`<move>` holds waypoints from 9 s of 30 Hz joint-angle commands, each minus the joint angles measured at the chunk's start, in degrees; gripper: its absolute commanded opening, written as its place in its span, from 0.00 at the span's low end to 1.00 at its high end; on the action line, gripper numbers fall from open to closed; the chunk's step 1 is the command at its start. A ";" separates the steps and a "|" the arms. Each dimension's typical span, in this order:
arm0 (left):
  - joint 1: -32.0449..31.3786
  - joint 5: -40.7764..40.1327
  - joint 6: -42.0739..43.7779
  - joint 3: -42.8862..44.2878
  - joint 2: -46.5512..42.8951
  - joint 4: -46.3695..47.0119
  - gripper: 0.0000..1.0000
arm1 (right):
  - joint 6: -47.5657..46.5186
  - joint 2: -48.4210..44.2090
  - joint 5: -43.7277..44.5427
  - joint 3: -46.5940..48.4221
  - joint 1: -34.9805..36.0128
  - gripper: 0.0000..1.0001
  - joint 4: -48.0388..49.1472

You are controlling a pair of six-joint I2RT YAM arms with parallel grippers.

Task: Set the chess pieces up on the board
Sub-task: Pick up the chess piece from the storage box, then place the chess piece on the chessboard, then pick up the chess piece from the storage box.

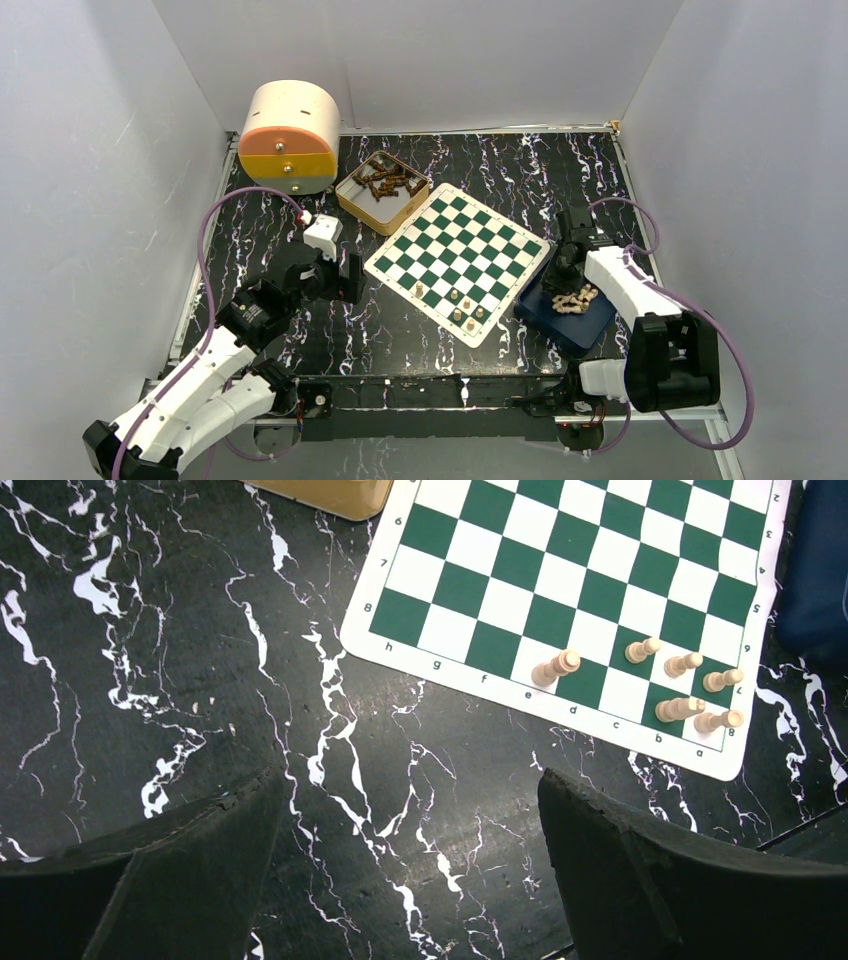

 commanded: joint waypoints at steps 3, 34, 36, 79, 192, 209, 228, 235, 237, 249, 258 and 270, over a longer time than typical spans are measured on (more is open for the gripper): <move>-0.16 -0.75 -5.15 5.08 3.70 -4.34 0.93 | -0.54 -5.79 -0.15 5.76 -0.27 0.25 -4.46; -0.16 35.45 -38.31 21.12 29.89 13.17 0.57 | -5.40 -14.36 -14.77 7.94 39.17 0.23 21.63; -0.16 36.93 -39.34 20.59 30.45 14.26 0.54 | -5.20 -12.85 -13.33 8.73 41.66 0.23 22.22; -0.11 42.74 -44.09 13.79 31.83 16.55 0.26 | -2.58 -12.26 -11.96 8.39 44.67 0.24 28.09; -0.08 -5.69 -6.68 14.48 34.82 12.61 0.49 | 8.88 -11.80 24.14 16.60 43.51 0.99 -10.36; -0.16 0.99 -3.99 6.48 20.43 9.47 0.95 | 2.61 -5.13 16.68 17.66 10.39 0.90 -11.02; -0.81 1.35 -0.92 6.11 17.07 8.62 0.95 | 6.18 -2.33 15.97 7.08 -5.98 0.37 -3.70; -0.84 0.83 -0.48 6.00 16.15 8.70 0.95 | 7.81 -1.10 17.88 4.26 -7.71 0.33 2.30; -0.86 0.83 -0.52 6.00 16.11 8.76 0.95 | 7.98 -1.05 18.40 4.11 -9.54 0.34 2.38; -0.86 1.00 -0.07 5.97 16.05 8.71 0.95 | 7.75 -2.28 18.55 -1.42 -10.91 0.35 6.76; -0.86 0.30 0.22 6.00 15.65 8.56 0.95 | 7.23 -1.36 17.77 -3.03 -11.34 0.34 9.83; -0.86 0.19 0.31 6.00 15.92 8.61 0.95 | 6.70 -0.58 17.27 -4.26 -11.52 0.31 10.31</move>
